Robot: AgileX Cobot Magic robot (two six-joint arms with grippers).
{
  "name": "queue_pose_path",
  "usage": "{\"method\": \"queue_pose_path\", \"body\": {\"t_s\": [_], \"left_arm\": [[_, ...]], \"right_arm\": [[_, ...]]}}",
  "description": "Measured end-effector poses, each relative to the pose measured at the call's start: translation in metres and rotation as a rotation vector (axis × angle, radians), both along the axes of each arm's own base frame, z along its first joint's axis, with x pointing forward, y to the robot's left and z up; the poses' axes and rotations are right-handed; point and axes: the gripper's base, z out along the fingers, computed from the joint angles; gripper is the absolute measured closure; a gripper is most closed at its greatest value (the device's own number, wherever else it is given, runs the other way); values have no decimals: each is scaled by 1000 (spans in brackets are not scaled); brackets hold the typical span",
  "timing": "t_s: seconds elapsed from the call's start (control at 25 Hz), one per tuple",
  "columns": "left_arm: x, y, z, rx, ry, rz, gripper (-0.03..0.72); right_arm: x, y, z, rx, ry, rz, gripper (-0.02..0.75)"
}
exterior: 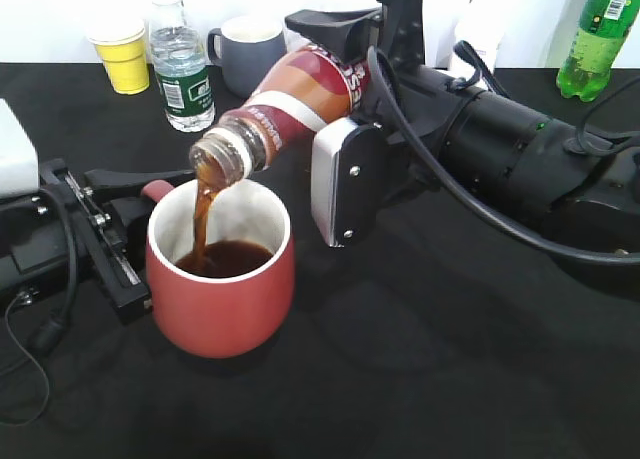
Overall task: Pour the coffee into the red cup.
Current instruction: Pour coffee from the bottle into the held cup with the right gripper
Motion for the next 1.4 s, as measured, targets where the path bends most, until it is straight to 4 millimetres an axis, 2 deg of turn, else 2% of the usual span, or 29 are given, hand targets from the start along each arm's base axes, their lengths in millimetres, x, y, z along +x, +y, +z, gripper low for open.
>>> {"method": "queue_pose_path", "body": {"t_s": [1.4], "left_arm": [[0,0,-3,11,12,1,575]], "right_arm": [[0,0,2,-3,-33,0,209]]}}
